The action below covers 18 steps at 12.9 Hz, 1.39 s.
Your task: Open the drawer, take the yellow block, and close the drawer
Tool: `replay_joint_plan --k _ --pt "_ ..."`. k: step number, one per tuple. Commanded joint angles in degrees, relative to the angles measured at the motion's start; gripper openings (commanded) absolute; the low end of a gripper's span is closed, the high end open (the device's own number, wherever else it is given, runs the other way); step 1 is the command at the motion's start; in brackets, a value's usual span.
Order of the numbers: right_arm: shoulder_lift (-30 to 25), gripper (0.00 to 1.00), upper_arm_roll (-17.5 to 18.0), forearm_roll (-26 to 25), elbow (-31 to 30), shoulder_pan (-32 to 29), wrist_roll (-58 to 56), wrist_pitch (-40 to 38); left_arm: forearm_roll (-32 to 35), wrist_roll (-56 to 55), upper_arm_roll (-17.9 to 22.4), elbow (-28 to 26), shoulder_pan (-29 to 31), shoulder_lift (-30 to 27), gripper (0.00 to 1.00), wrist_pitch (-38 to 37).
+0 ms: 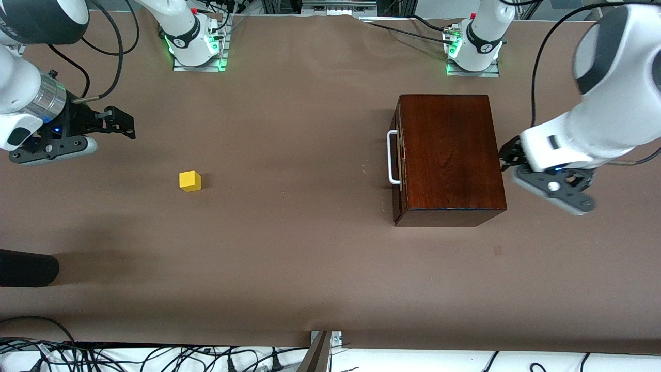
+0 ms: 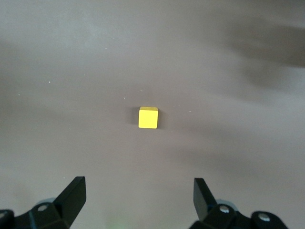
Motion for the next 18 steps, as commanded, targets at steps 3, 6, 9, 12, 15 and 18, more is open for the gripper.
replay_joint_plan --k 3,6,9,12,15,18 --pt "-0.03 1.00 -0.05 -1.04 3.52 -0.12 0.17 -1.99 -1.66 -19.45 -0.26 -21.71 5.18 -16.06 1.00 10.61" --pt "0.94 1.00 -0.41 -1.39 5.11 -0.47 0.26 -2.43 -1.57 -19.65 -0.52 -23.40 6.05 -19.50 1.00 10.35" --pt "1.47 1.00 -0.50 -1.40 5.28 -0.73 0.35 -3.14 -1.83 -19.65 -0.53 -26.56 6.06 -21.53 1.00 10.26" --pt "1.47 1.00 -1.11 -1.13 5.46 -0.73 0.44 -2.61 -3.24 -19.92 -0.44 -26.65 6.06 -21.71 1.00 9.91" --pt "1.38 1.00 -1.55 -0.52 5.46 -0.73 0.44 -1.38 -4.56 -20.18 -0.44 -26.65 5.97 -21.88 1.00 9.04" --pt "1.29 1.00 -1.46 -0.52 5.55 -0.64 -0.18 -1.38 -4.91 -20.35 -0.35 -26.57 5.71 -22.23 1.00 7.46"
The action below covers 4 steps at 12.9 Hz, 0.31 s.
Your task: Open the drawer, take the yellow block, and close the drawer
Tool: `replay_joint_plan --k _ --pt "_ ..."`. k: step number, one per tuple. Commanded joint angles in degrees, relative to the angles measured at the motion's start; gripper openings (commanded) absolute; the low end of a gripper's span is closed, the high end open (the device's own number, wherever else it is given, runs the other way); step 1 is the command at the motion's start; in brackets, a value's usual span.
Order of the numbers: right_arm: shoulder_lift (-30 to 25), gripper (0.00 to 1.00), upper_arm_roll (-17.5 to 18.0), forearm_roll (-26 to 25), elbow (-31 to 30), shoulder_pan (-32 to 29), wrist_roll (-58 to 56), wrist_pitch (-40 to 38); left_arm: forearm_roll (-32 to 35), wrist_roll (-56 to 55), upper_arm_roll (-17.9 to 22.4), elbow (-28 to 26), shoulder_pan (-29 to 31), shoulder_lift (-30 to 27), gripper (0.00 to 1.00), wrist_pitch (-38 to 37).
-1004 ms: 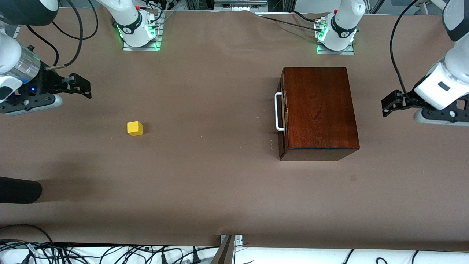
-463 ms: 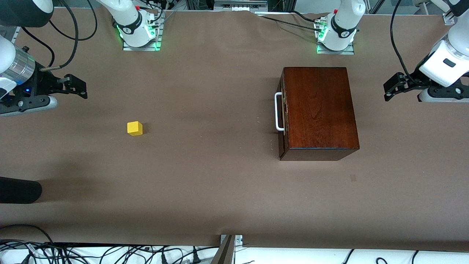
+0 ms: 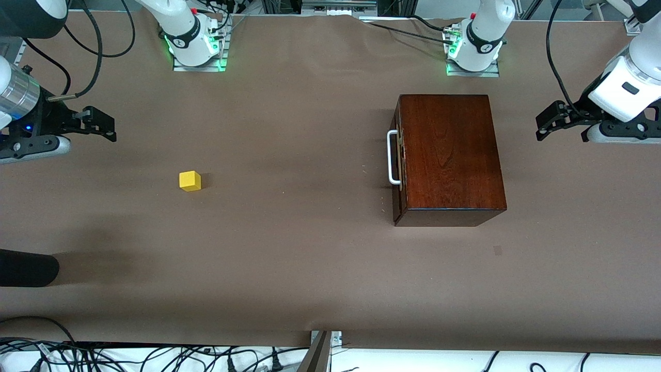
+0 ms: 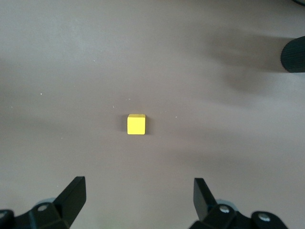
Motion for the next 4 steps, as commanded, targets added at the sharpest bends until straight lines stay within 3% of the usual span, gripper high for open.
replay_joint_plan --k 1,4 --pt "0.25 1.00 0.34 0.24 1.28 -0.37 -0.32 -0.29 -1.35 -1.24 -0.43 -1.49 0.31 -2.04 1.00 -0.98" --pt "0.43 1.00 0.34 0.24 1.28 -0.37 -0.50 0.06 -1.35 -1.33 -0.43 -1.49 0.23 -2.13 1.00 -1.33"
